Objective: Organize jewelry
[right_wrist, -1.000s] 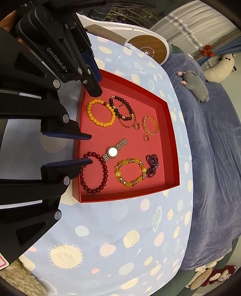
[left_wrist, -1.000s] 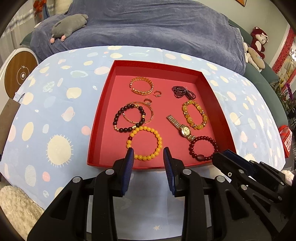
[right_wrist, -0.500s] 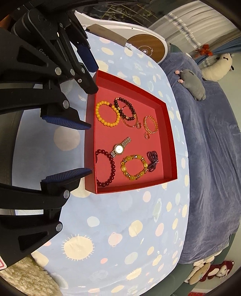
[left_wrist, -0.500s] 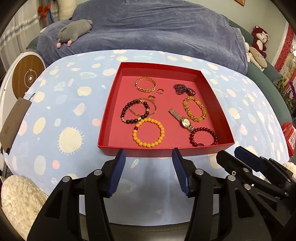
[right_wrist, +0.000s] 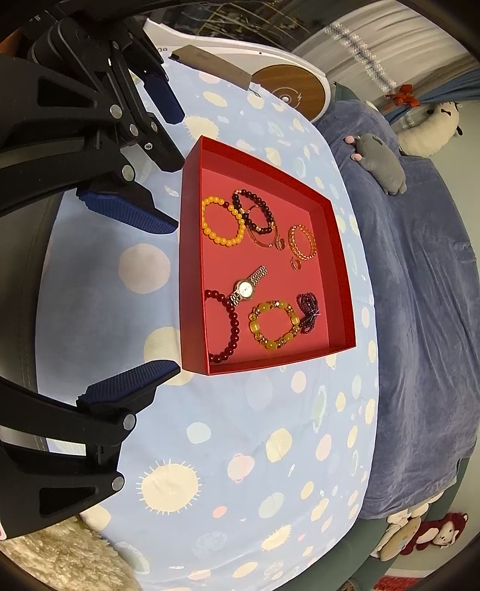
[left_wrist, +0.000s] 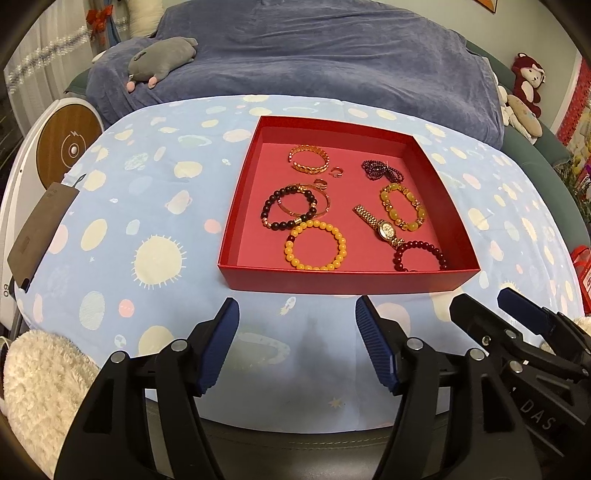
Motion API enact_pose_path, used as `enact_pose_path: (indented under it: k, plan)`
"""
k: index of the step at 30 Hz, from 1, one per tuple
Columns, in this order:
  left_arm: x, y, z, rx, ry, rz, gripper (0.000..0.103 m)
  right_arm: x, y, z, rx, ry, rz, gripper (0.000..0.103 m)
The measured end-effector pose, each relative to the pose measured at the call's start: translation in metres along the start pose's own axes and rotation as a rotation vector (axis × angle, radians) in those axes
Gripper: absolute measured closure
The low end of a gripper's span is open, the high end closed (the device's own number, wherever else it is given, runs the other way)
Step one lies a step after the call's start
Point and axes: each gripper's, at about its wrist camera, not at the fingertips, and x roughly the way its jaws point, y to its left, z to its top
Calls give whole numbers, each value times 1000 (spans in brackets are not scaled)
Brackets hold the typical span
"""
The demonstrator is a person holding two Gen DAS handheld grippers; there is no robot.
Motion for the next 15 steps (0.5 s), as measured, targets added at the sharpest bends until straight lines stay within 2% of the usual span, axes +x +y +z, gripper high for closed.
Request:
enact_pose_path:
  k: [4, 6, 11, 14, 15]
  plan:
    - [0, 1, -1, -5, 0, 10, 41, -1, -1, -2, 1, -16, -35, 26]
    - [0, 3, -1, -9, -4, 15, 41, -1, -4, -3, 22, -19, -40, 18]
    - [-1, 1, -1, 5, -13, 32, 40, -3, -3, -6, 17, -46, -59, 17]
    - [0, 4, -2, -7, -10, 40, 40, -5, -4, -6, 12, -61, -82, 6]
    - [1, 5, -3, -12, -6, 32, 40, -5, -4, -6, 11, -62, -80, 6]
